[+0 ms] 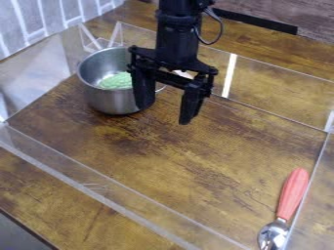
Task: Put the green object in the silver pot
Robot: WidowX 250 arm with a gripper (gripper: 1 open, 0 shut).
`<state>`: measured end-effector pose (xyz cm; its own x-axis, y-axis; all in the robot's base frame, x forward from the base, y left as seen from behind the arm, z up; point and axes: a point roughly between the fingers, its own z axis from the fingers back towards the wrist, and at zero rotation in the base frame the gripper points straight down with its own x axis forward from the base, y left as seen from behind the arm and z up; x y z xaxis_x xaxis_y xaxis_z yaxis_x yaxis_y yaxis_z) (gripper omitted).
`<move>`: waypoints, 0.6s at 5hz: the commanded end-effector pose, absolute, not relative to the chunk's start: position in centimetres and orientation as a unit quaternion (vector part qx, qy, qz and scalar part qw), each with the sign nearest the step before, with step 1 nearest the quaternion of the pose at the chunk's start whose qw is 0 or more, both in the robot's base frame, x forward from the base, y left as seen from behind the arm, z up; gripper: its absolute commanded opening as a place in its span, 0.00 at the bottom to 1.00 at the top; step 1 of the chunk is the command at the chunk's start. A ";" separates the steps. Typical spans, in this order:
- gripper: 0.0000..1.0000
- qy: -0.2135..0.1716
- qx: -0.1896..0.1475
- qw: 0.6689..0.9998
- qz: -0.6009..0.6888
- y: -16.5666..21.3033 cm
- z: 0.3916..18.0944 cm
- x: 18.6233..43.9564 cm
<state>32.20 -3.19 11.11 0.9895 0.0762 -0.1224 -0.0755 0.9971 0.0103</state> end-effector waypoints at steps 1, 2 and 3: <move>1.00 0.022 -0.001 0.998 0.058 -4.1 14.1 31.7; 1.00 0.021 0.000 0.996 0.087 -4.3 15.4 31.7; 1.00 0.021 0.004 0.993 0.114 -4.5 16.5 31.7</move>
